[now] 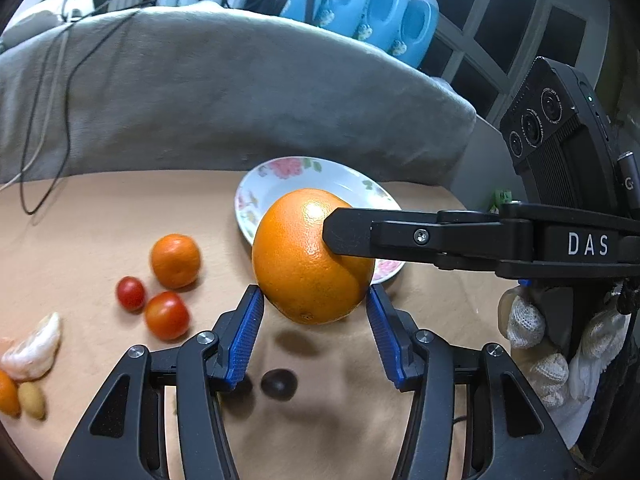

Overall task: Organize fruits
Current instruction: 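Lift the large orange with the right gripper and release it onto the white plate, then move the left gripper to the small mandarin while the right gripper grasps a dark plum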

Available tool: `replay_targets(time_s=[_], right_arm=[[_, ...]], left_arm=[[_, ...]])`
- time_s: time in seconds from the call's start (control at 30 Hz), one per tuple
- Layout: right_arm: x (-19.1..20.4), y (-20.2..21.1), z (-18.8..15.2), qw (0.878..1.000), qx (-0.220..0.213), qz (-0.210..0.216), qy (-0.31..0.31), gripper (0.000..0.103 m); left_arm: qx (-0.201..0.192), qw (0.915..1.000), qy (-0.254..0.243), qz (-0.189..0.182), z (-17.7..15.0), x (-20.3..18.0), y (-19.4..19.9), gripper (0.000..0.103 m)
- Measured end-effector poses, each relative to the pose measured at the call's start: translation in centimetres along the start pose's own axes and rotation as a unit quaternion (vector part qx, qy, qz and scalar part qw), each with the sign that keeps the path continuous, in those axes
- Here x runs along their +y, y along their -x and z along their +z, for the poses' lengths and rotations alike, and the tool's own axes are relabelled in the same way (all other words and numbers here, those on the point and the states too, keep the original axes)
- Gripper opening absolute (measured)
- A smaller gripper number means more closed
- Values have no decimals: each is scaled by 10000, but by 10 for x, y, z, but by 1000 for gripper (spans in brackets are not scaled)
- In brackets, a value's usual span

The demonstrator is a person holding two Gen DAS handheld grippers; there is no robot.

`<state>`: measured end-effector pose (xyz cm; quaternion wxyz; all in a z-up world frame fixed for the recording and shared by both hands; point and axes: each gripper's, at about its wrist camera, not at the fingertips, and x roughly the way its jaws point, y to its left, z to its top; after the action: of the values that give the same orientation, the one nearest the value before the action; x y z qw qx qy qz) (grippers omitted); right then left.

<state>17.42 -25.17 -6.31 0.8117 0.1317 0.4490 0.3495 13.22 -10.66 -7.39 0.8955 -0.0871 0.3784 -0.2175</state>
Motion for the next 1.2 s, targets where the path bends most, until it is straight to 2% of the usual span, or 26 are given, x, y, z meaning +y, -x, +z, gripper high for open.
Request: replay_targets(time_s=[0.43,0.93,1.07,1.2], right_arm=[[-36,3,0,9991,-105,-52,-411,55],[-27,28,4,9949,-670,-742,-89,56],[-24,32,1,9940,-727,-819,-29,64],[-20,37,-3,9932,-790,-858,20,65]], left_arm=[[117,9999,-91,40,12,-10,-19,52],[-141,9997,-25,177,15,-2,-1,52],[-163,9996,-55,218,13,-1,6,52],[-195,9995,-21,237,11,1,13,52]])
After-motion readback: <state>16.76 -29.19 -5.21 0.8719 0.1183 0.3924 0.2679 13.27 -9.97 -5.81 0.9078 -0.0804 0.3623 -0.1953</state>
